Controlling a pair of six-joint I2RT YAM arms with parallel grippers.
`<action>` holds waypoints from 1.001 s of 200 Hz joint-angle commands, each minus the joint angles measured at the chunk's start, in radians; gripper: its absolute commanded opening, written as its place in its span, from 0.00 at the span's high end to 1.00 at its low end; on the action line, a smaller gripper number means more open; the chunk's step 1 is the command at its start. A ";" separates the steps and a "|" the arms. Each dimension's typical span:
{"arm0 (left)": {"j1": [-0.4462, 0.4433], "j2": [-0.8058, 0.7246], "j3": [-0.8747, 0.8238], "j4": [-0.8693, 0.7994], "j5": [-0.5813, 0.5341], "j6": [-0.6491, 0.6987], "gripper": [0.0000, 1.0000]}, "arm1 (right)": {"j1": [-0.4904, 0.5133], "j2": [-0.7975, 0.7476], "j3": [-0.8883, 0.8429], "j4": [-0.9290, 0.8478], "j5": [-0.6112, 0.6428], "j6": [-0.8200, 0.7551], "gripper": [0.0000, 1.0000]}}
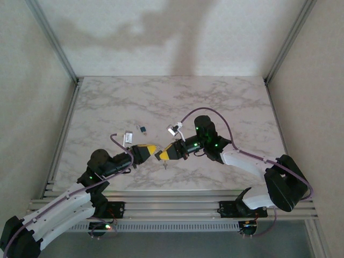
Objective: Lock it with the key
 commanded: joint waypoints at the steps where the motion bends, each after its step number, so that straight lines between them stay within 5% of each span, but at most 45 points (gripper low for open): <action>1: -0.006 -0.007 -0.036 -0.017 0.002 -0.006 1.00 | -0.006 -0.001 0.029 0.114 -0.040 0.021 1.00; 200: -0.044 -0.028 -0.090 0.072 0.014 -0.054 1.00 | -0.035 0.038 0.075 0.169 0.045 0.087 1.00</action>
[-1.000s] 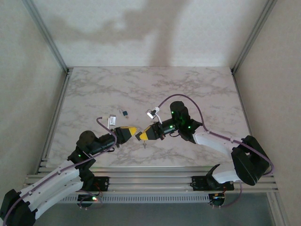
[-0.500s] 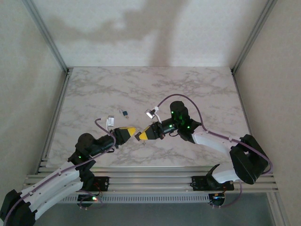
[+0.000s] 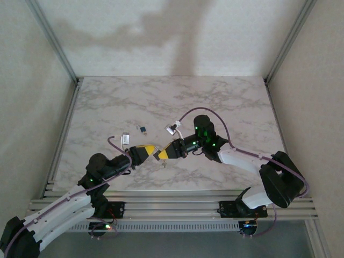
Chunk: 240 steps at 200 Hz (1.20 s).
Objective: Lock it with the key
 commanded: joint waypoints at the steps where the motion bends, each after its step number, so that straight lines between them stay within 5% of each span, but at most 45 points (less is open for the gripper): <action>1: -0.028 -0.001 -0.027 -0.028 0.053 -0.003 1.00 | -0.031 -0.011 0.073 0.054 0.090 -0.033 1.00; 79: -0.046 0.008 -0.030 -0.013 0.051 -0.008 1.00 | -0.031 -0.027 0.089 -0.012 0.195 -0.096 1.00; 186: -0.066 0.010 -0.065 0.042 0.044 -0.025 1.00 | -0.031 -0.011 0.072 0.247 0.109 0.075 1.00; 240: -0.080 0.005 -0.067 0.048 0.046 -0.026 1.00 | -0.033 -0.009 0.104 0.100 0.167 -0.017 1.00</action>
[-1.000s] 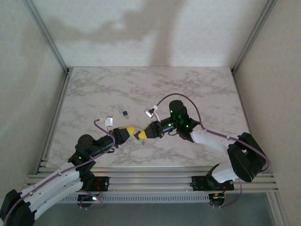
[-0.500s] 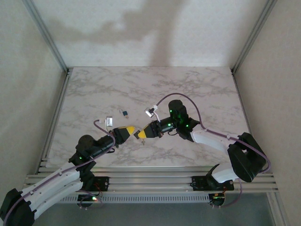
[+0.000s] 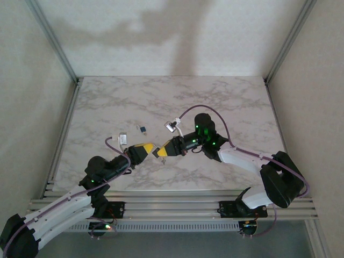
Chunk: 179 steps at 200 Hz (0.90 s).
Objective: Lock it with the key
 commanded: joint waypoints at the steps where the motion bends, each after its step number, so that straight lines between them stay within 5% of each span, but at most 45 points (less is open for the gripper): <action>1: -0.044 -0.001 -0.039 -0.063 0.121 -0.003 1.00 | -0.032 -0.008 0.081 0.062 0.154 -0.045 1.00; 51: -0.055 0.004 -0.042 -0.067 0.118 0.003 1.00 | -0.032 0.003 0.080 0.056 0.259 -0.047 1.00; 87: -0.063 0.008 -0.049 -0.049 0.119 -0.002 1.00 | -0.033 0.036 0.081 0.197 0.221 0.054 1.00; 179: -0.100 0.017 -0.058 -0.015 0.108 -0.001 1.00 | -0.045 0.058 0.093 0.231 0.268 0.099 1.00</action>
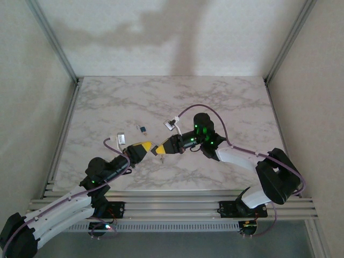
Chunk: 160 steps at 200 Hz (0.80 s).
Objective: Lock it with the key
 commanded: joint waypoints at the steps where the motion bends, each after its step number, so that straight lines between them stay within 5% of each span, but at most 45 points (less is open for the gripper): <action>1: -0.078 0.015 -0.038 -0.044 0.207 0.002 1.00 | -0.041 0.012 0.085 0.145 0.244 0.031 1.00; 160: -0.143 0.061 -0.049 0.018 0.160 0.010 1.00 | -0.069 0.056 0.105 0.181 0.284 0.092 1.00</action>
